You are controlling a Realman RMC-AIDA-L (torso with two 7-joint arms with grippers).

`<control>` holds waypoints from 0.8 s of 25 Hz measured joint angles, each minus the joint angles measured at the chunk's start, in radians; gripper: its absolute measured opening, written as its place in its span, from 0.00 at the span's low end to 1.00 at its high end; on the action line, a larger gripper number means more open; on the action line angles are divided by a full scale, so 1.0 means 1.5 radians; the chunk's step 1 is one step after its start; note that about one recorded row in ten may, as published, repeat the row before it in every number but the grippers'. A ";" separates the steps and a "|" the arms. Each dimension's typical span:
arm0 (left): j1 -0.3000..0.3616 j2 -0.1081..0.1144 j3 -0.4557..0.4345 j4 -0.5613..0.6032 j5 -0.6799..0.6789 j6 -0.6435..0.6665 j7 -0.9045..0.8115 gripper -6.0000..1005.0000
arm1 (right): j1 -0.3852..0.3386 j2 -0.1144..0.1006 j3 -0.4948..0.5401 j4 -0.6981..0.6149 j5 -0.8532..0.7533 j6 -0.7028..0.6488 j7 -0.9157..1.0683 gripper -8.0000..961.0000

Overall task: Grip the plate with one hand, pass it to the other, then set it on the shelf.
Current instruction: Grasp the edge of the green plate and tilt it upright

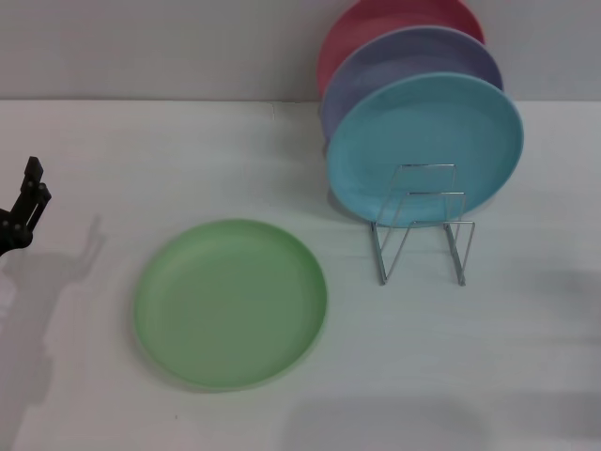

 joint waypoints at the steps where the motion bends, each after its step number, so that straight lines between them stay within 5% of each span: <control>1: 0.000 0.000 0.000 -0.002 0.000 -0.001 0.000 0.83 | 0.000 0.000 0.000 0.000 0.000 0.001 0.000 0.86; 11: 0.009 0.007 0.000 -0.050 0.001 -0.043 -0.040 0.82 | 0.003 0.000 -0.001 -0.001 0.000 0.003 0.002 0.86; 15: 0.030 0.019 -0.010 -0.167 0.015 -0.173 -0.030 0.82 | 0.008 0.000 -0.001 -0.002 -0.001 0.003 0.002 0.86; 20: 0.082 0.058 -0.022 -0.395 0.069 -0.410 -0.026 0.82 | 0.010 0.000 -0.001 -0.002 -0.001 -0.001 0.002 0.86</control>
